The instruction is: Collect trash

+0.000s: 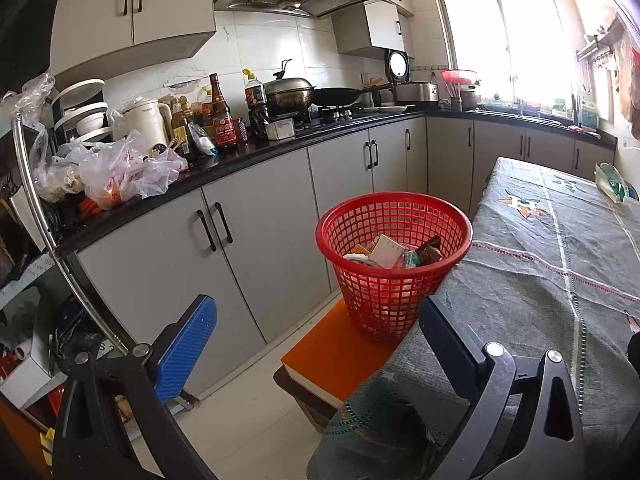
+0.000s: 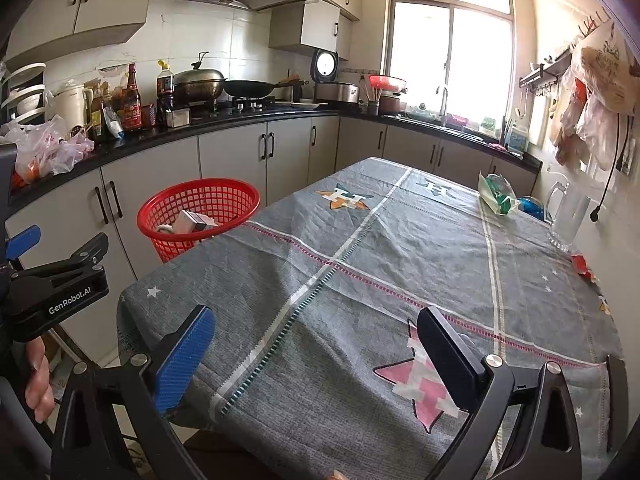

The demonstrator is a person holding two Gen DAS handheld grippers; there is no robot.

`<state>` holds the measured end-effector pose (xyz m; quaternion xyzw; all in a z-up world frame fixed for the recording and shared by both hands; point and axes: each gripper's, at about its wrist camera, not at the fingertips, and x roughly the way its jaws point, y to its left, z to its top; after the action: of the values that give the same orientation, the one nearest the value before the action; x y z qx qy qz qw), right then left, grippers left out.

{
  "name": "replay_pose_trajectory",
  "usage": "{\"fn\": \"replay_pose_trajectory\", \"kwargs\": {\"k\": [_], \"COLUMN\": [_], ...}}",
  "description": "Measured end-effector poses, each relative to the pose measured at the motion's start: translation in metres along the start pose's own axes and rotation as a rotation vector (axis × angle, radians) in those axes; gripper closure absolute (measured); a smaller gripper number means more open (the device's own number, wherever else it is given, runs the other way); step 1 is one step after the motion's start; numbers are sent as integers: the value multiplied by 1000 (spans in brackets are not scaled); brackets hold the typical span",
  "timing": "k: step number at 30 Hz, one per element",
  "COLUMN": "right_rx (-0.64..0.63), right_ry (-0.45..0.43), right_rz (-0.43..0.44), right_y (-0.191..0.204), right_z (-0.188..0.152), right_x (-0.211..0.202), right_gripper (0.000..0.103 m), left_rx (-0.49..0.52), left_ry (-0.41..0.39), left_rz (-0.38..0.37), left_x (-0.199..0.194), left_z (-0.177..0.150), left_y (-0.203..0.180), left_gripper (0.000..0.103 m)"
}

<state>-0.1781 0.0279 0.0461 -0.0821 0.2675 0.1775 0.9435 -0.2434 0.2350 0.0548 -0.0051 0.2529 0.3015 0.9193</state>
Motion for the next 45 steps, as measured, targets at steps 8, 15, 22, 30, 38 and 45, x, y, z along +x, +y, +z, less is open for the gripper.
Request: {"fn": "replay_pose_trajectory", "kwargs": {"k": [8, 15, 22, 30, 38, 45], "right_rx": [1, 3, 1, 0, -3, -3], "right_ry": [6, 14, 15, 18, 27, 28], "right_rz": [1, 0, 1, 2, 4, 2], "right_y": [1, 1, 2, 2, 1, 1], "right_z": [-1, -3, -3, -4, -5, -5], "right_x": [1, 3, 3, 5, 6, 7], "right_gripper": [0, 0, 0, 0, 0, 0], "left_rx": [8, 18, 16, 17, 21, 36], "left_ry": [1, -1, -1, 0, -1, -4], "left_rz": [-6, -10, -10, -10, -12, -24], "left_x": [0, 0, 0, 0, 0, 0], "left_z": [-2, -2, -1, -1, -2, -1], "left_y": [-1, -3, -3, -3, -4, -7], "left_gripper": [3, 3, 3, 3, 3, 3]}}
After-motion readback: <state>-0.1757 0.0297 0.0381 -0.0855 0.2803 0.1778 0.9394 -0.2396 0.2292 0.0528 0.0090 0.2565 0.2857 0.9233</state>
